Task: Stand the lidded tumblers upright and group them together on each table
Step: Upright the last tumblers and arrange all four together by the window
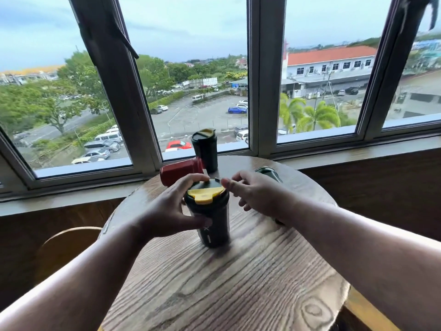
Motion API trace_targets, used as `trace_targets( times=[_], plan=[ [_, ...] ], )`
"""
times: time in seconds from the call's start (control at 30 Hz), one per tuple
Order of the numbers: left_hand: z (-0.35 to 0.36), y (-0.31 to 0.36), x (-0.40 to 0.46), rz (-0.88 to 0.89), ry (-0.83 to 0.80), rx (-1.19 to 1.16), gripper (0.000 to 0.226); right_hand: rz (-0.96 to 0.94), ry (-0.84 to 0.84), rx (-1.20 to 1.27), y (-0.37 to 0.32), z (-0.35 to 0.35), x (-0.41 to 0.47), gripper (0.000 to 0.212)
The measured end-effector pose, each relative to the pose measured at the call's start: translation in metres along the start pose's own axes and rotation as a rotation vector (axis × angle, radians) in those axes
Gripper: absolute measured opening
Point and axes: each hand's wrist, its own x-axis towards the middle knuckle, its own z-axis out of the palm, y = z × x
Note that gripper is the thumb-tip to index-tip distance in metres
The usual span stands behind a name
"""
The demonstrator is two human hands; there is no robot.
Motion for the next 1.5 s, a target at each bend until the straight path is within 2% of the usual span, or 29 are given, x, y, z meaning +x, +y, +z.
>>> trace_targets(
  times=[0.13, 0.27, 0.43, 0.6, 0.73, 0.8, 0.93, 1.07, 1.13, 1.23, 1.33, 1.4, 1.5],
  plan=[
    [-0.005, 0.025, 0.004, -0.039, 0.062, 0.05, 0.067, -0.132, 0.073, -0.223, 0.017, -0.042, 0.018, 0.031],
    [-0.007, 0.053, 0.014, -0.1, 0.221, 0.03, 0.075, -0.193, 0.06, -0.253, 0.038, -0.08, 0.04, 0.022],
    [0.011, 0.112, 0.039, -0.133, 0.413, 0.136, 0.044, -0.192, 0.011, -0.241, 0.07, -0.114, 0.064, 0.022],
    [0.056, 0.162, 0.064, -0.215, 0.287, 0.275, 0.054, -0.068, -0.024, -0.148, 0.097, -0.127, 0.083, 0.03],
    [0.093, 0.154, 0.099, -0.465, 0.076, 0.26, 0.081, 0.109, -0.135, -0.03, 0.107, -0.126, 0.095, 0.031],
    [0.109, 0.142, 0.113, -0.576, 0.029, 0.227, 0.09, 0.196, -0.22, -0.012, 0.108, -0.121, 0.095, 0.029],
    [0.132, 0.128, 0.129, -0.747, 0.089, 0.053, 0.086, 0.297, -0.355, 0.04, 0.111, -0.115, 0.091, 0.036],
    [0.142, 0.123, 0.133, -0.793, 0.169, -0.129, 0.078, 0.322, -0.423, 0.165, 0.112, -0.11, 0.083, 0.035],
    [0.143, 0.123, 0.132, -0.787, 0.197, -0.163, 0.078, 0.306, -0.417, 0.219, 0.113, -0.107, 0.082, 0.033],
    [0.142, 0.122, 0.128, -0.774, 0.239, -0.163, 0.093, 0.249, -0.393, 0.298, 0.113, -0.108, 0.08, 0.029],
    [0.139, 0.124, 0.121, -0.727, 0.312, -0.12, 0.099, 0.093, -0.346, 0.34, 0.11, -0.109, 0.075, 0.029],
    [0.137, 0.128, 0.116, -0.669, 0.372, -0.075, 0.096, -0.036, -0.289, 0.317, 0.109, -0.109, 0.071, 0.038],
    [0.135, 0.134, 0.108, -0.61, 0.444, -0.02, 0.091, -0.224, -0.19, 0.159, 0.106, -0.11, 0.063, 0.059]
  ],
)
